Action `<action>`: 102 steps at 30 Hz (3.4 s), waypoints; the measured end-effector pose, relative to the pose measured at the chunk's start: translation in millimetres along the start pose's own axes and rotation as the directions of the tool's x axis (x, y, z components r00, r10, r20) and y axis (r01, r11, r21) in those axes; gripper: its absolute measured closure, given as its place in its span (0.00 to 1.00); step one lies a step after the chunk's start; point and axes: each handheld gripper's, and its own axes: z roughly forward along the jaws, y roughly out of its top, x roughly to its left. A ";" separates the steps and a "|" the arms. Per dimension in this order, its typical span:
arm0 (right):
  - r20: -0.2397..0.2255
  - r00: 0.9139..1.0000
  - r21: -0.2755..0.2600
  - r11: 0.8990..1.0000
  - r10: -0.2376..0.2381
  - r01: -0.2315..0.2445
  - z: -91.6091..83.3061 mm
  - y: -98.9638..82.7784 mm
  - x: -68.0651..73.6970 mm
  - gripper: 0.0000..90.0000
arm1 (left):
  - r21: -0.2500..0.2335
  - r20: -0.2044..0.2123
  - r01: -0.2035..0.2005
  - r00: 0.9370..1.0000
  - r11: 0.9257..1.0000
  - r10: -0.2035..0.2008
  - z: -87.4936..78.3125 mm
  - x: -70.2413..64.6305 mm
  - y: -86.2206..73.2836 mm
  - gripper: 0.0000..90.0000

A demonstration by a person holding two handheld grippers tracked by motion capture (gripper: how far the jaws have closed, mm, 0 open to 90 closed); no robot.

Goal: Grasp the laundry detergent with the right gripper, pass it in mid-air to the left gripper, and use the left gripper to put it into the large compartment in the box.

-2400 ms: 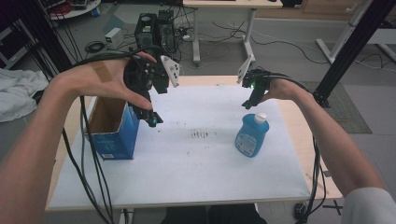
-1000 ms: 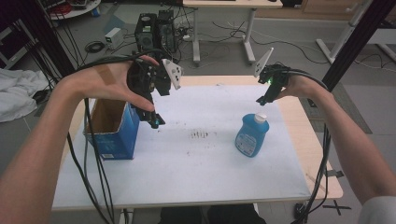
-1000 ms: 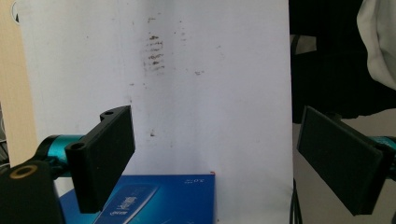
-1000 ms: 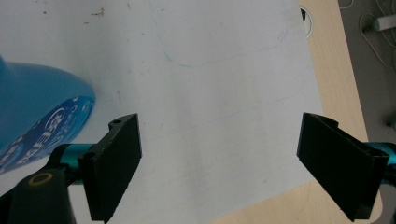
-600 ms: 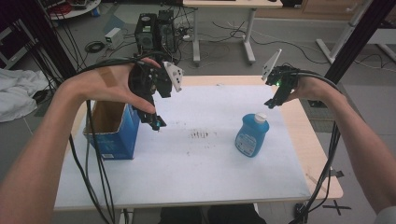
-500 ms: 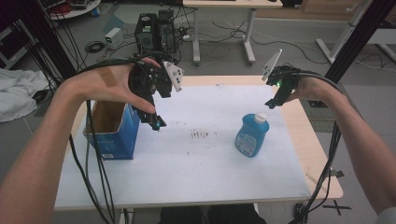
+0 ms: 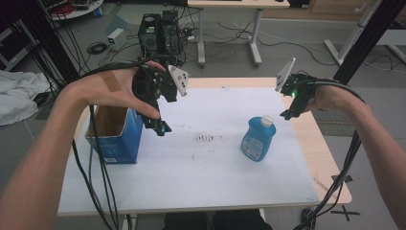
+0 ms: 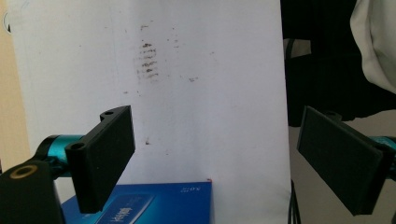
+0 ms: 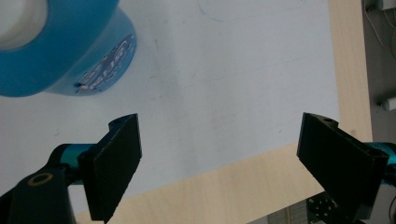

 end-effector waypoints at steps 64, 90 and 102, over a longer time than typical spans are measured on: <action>0.001 0.858 -0.380 0.794 0.513 -0.475 51.7 -6.5 118.3 0.14 | -0.030 0.003 0.034 0.999 0.999 -0.034 8.5 -0.9 -19.7 0.13; -0.008 0.815 -0.482 0.711 0.580 -0.511 71.8 -4.8 127.0 0.15 | -0.046 0.004 0.045 0.999 0.998 -0.045 13.7 -0.9 -25.6 0.13; -0.014 0.808 -0.487 0.702 0.589 -0.520 77.5 -5.2 129.0 0.15 | -0.050 0.006 0.052 0.999 0.997 -0.051 15.3 -1.1 -28.3 0.13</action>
